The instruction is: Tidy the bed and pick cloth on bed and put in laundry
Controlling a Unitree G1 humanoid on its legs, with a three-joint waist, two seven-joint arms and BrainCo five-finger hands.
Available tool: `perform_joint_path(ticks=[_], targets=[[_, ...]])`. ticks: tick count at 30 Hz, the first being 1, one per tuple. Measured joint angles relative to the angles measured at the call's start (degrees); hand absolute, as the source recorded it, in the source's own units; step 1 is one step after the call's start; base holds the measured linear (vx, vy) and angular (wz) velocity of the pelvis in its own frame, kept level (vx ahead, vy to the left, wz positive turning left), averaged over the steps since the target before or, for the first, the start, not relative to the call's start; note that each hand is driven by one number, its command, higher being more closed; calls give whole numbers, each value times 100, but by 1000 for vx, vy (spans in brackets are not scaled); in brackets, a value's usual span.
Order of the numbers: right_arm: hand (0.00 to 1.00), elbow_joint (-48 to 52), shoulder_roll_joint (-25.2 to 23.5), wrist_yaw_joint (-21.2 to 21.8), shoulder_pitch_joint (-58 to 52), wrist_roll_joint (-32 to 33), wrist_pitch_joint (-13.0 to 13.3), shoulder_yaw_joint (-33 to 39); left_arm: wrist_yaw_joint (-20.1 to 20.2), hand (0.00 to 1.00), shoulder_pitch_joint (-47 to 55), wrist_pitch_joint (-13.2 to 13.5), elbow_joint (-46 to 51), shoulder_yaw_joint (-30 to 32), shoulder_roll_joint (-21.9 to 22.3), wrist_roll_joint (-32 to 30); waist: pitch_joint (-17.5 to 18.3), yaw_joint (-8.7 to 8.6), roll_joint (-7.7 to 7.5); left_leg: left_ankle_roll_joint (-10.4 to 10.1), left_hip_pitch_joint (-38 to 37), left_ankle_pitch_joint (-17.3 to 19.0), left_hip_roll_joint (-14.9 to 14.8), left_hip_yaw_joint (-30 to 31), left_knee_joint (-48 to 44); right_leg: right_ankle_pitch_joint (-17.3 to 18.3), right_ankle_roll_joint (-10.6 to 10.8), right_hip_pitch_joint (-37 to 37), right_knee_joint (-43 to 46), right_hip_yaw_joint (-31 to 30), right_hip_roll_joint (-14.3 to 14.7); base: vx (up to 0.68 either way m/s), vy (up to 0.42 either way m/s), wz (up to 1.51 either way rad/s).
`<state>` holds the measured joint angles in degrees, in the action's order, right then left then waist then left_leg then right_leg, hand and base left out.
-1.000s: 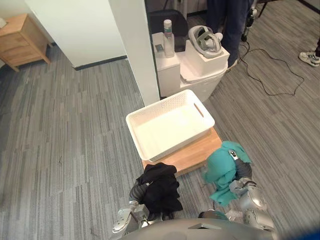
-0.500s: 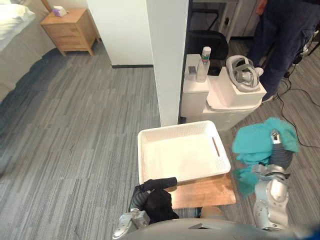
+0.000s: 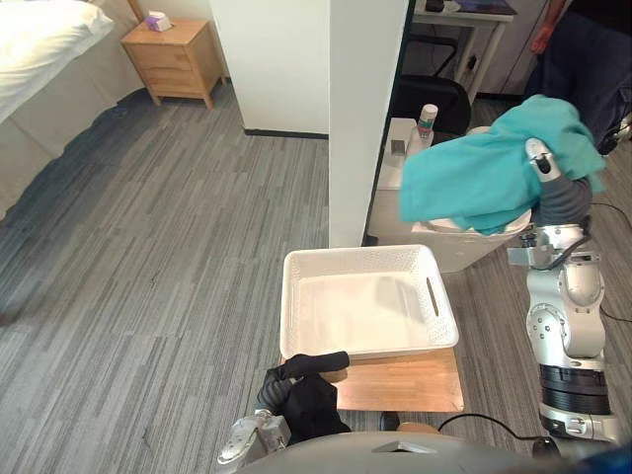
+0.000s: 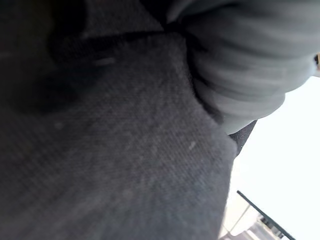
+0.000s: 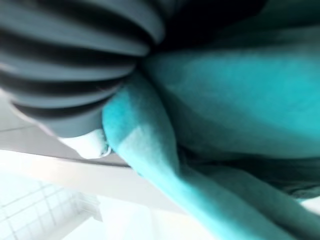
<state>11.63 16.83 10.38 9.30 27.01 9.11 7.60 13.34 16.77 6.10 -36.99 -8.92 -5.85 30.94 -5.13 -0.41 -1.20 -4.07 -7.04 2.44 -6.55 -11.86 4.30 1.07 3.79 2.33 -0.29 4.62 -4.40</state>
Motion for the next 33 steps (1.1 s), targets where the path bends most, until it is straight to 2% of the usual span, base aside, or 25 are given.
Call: perform_joint_path(ticks=[3,7,10,13,15,18,19,21,24,26,28,33], targets=[[100,32,-17,67,-4,62,-374,-301,-77,100,-105,1,-188,9,-46,-81,60,-5,-39,20,1,-72,23,3,114,-54,21,0,-66,62,-27,-38,6,5],[100,20,-114,60,-48,59,-602,-714,-244,100,-153,-1,-310,56,-111,-74,118,-6,-44,13,0,-105,54,10,136,-96,28,3,-91,123,-54,8,3,1],[100,-356,-303,45,-82,37,-653,-1129,-265,100,-138,-22,-314,58,-132,-76,120,-6,-42,-6,0,-120,72,37,122,-99,33,17,-91,194,-66,34,3,7],[100,-1303,-523,-23,-83,-100,-670,-1594,-310,100,-139,-27,-314,66,-146,-83,119,17,-36,-32,3,-136,69,44,123,-98,35,35,-92,259,-70,12,-2,8],[100,-2026,-645,-147,-82,-269,-670,-1991,-383,100,-109,-36,-313,78,-144,-86,117,93,-1,-58,5,-152,66,59,123,-97,36,36,-98,336,-75,8,-3,10],[100,-2959,-870,-423,-77,-630,-532,-2296,-403,100,-58,-70,-306,112,-140,-84,76,145,81,-85,30,-176,52,174,127,-91,44,73,-107,515,-84,-23,-12,20],[0,-3125,-927,-479,-64,-687,-491,-2307,-416,100,-42,-72,-299,116,-139,-82,59,161,109,-84,57,-186,56,199,130,-89,47,73,-114,549,-89,-64,-7,22],[0,-3565,-1042,-706,17,-909,-303,-2302,-471,100,-20,-79,-277,118,-134,-63,9,156,194,-67,227,-243,81,315,154,-85,54,9,-135,717,-134,-75,-1,28],[0,-4348,-1020,-1088,472,-1239,32,-2047,-496,100,-156,-72,-216,118,-112,77,-240,172,440,-9,569,-384,192,440,155,-166,132,-238,-163,925,-233,-82,40,24],[0,-4898,-946,-1320,814,-1462,234,-1581,-511,100,-319,-17,-48,131,-92,406,-556,205,616,26,754,-505,254,570,154,-252,146,-369,-167,1075,-282,-73,35,31],[0,-5206,-883,-1427,844,-1624,295,-1366,-623,100,-361,77,46,209,-47,592,-657,288,659,28,803,-529,254,624,153,-264,156,-373,-169,1160,-334,-27,24,23],[0,-5411,-824,-1764,614,-2265,436,-1114,-1168,100,-341,259,276,599,-11,811,-710,300,577,1,629,-523,291,624,131,-265,160,-54,-223,1378,-398,43,13,22]])
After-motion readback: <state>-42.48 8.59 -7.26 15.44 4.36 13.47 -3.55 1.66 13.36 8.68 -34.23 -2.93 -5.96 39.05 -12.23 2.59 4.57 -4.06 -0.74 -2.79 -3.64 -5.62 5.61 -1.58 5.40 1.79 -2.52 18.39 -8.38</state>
